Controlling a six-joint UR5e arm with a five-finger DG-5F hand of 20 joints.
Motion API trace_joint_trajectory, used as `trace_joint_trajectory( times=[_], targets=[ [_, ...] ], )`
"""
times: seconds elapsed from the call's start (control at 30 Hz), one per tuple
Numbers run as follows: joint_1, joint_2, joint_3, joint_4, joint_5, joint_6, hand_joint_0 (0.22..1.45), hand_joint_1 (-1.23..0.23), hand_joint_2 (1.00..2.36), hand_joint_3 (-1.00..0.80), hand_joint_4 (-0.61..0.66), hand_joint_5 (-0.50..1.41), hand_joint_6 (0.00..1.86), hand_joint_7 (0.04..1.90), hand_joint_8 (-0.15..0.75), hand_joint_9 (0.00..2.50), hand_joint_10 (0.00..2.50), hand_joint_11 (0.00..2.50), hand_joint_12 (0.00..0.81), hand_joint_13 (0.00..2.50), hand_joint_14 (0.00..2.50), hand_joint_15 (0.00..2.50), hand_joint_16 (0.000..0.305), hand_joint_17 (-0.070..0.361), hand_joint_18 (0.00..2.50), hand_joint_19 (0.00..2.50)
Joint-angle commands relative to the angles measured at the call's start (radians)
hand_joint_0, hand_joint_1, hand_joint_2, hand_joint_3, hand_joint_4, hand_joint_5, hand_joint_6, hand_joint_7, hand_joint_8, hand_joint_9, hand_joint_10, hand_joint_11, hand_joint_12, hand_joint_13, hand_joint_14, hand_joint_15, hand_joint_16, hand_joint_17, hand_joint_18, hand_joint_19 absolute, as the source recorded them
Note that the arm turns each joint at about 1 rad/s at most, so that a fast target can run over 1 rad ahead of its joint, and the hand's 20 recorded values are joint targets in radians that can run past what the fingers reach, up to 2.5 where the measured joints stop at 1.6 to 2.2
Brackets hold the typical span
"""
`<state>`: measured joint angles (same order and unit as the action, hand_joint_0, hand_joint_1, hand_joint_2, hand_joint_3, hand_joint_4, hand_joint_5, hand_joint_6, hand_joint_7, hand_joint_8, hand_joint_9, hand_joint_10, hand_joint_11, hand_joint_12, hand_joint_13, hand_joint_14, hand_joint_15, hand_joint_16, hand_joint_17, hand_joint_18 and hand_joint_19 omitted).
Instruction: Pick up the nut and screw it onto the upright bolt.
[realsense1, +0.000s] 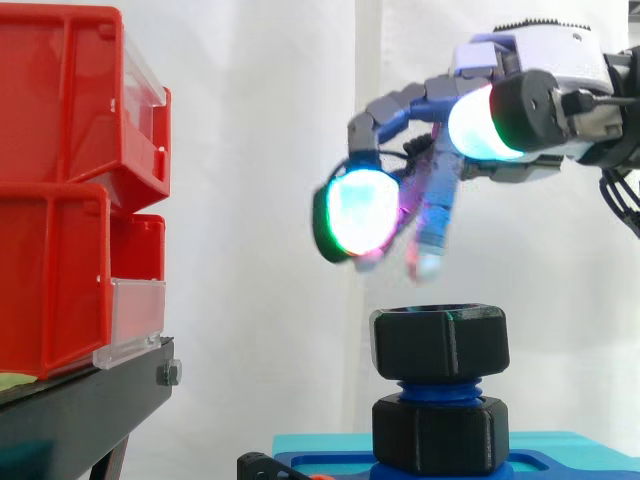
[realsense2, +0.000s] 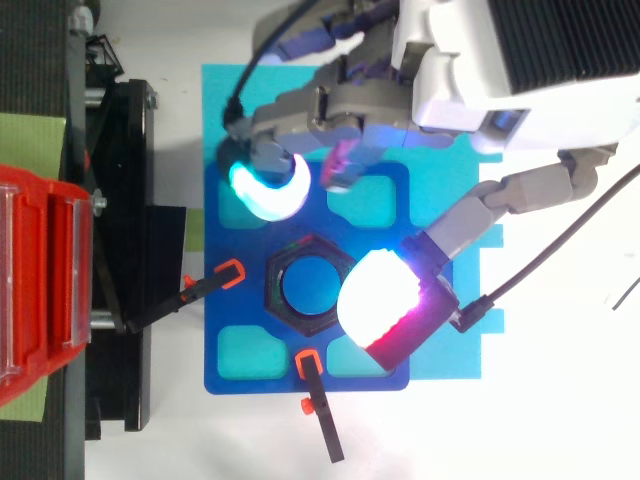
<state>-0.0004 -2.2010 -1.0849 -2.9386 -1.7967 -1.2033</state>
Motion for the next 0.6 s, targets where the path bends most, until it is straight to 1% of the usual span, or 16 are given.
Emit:
trace_joint_trajectory(
  times=[0.0, 0.03, 0.1, 0.13, 0.17, 0.2, 0.23, 0.27, 0.3, 0.37, 0.43, 0.47, 0.5, 0.57],
  targets=[
    [0.002, -0.002, 0.005, 0.016, 0.005, -0.012, 0.45, -0.36, 1.00, -0.50, 0.16, -0.14, 0.50, 0.74, 0.226, 0.86, 0.00, 0.00, 0.287, 0.57, 0.00, 0.00, 0.032, 0.073, 0.20, 0.00],
    [0.003, -0.002, 0.005, 0.021, 0.006, -0.013, 0.45, -0.36, 1.00, -0.50, 0.15, -0.16, 0.50, 0.69, 0.221, 0.73, 0.00, 0.00, 0.288, 0.48, 0.00, 0.00, 0.032, 0.073, 0.11, 0.00],
    [0.006, -0.008, 0.007, 0.021, 0.010, -0.015, 0.44, -0.36, 1.00, -0.50, 0.13, -0.18, 0.50, 0.64, 0.211, 0.64, 0.00, 0.00, 0.293, 0.40, 0.00, 0.00, 0.033, 0.074, 0.01, 0.00],
    [0.014, -0.016, 0.005, 0.021, 0.020, -0.015, 0.44, -0.36, 1.00, -0.50, 0.12, -0.18, 0.50, 0.63, 0.202, 0.60, 0.00, 0.00, 0.292, 0.36, 0.00, 0.00, 0.034, 0.076, 0.00, 0.00],
    [0.017, -0.022, 0.005, 0.019, 0.025, -0.013, 0.44, -0.35, 1.00, -0.50, 0.12, -0.18, 0.50, 0.62, 0.203, 0.59, 0.00, 0.00, 0.295, 0.34, 0.00, 0.00, 0.034, 0.076, 0.00, 0.00],
    [0.019, -0.023, 0.005, 0.021, 0.025, -0.013, 0.44, -0.35, 1.00, -0.50, 0.12, -0.18, 0.50, 0.60, 0.199, 0.51, 0.00, 0.00, 0.298, 0.28, 0.00, 0.00, 0.034, 0.076, 0.00, 0.00],
    [0.019, -0.025, 0.005, 0.021, 0.026, -0.015, 0.44, -0.35, 1.00, -0.50, 0.12, -0.18, 0.50, 0.59, 0.199, 0.49, 0.00, 0.00, 0.298, 0.25, 0.00, 0.00, 0.034, 0.077, 0.00, 0.00],
    [0.023, -0.034, 0.005, 0.019, 0.028, -0.012, 0.44, -0.35, 1.00, -0.50, 0.12, -0.19, 0.50, 0.59, 0.194, 0.47, 0.00, 0.00, 0.297, 0.24, 0.00, 0.00, 0.034, 0.077, 0.00, 0.00],
    [0.025, -0.034, 0.003, 0.018, 0.028, -0.013, 0.44, -0.34, 1.00, -0.50, 0.12, -0.19, 0.50, 0.58, 0.190, 0.46, 0.00, 0.00, 0.296, 0.22, 0.00, 0.00, 0.034, 0.077, 0.00, 0.00],
    [0.033, -0.034, -0.012, 0.016, 0.028, -0.012, 0.44, -0.34, 1.00, -0.50, 0.12, -0.19, 0.50, 0.58, 0.187, 0.43, 0.00, 0.00, 0.298, 0.20, 0.00, 0.00, 0.035, 0.078, 0.00, 0.00],
    [0.036, -0.034, -0.012, 0.015, 0.030, -0.012, 0.44, -0.34, 1.00, -0.50, 0.12, -0.19, 0.50, 0.58, 0.186, 0.42, 0.00, 0.00, 0.296, 0.19, 0.00, 0.00, 0.035, 0.079, 0.00, 0.00],
    [0.040, -0.034, -0.012, 0.003, 0.031, -0.012, 0.44, -0.34, 1.00, -0.50, 0.12, -0.19, 0.50, 0.58, 0.186, 0.42, 0.00, 0.00, 0.296, 0.18, 0.00, 0.00, 0.035, 0.079, 0.00, 0.00],
    [0.040, -0.034, -0.012, 0.003, 0.031, -0.012, 0.44, -0.33, 1.00, -0.50, 0.12, -0.19, 0.50, 0.58, 0.186, 0.42, 0.00, 0.00, 0.297, 0.18, 0.00, 0.00, 0.035, 0.080, 0.00, 0.00],
    [0.046, -0.034, -0.013, -0.017, 0.033, -0.015, 0.44, -0.33, 1.00, -0.50, 0.12, -0.19, 0.50, 0.59, 0.186, 0.42, 0.00, 0.00, 0.297, 0.18, 0.00, 0.00, 0.035, 0.080, 0.00, 0.00]
  ],
)
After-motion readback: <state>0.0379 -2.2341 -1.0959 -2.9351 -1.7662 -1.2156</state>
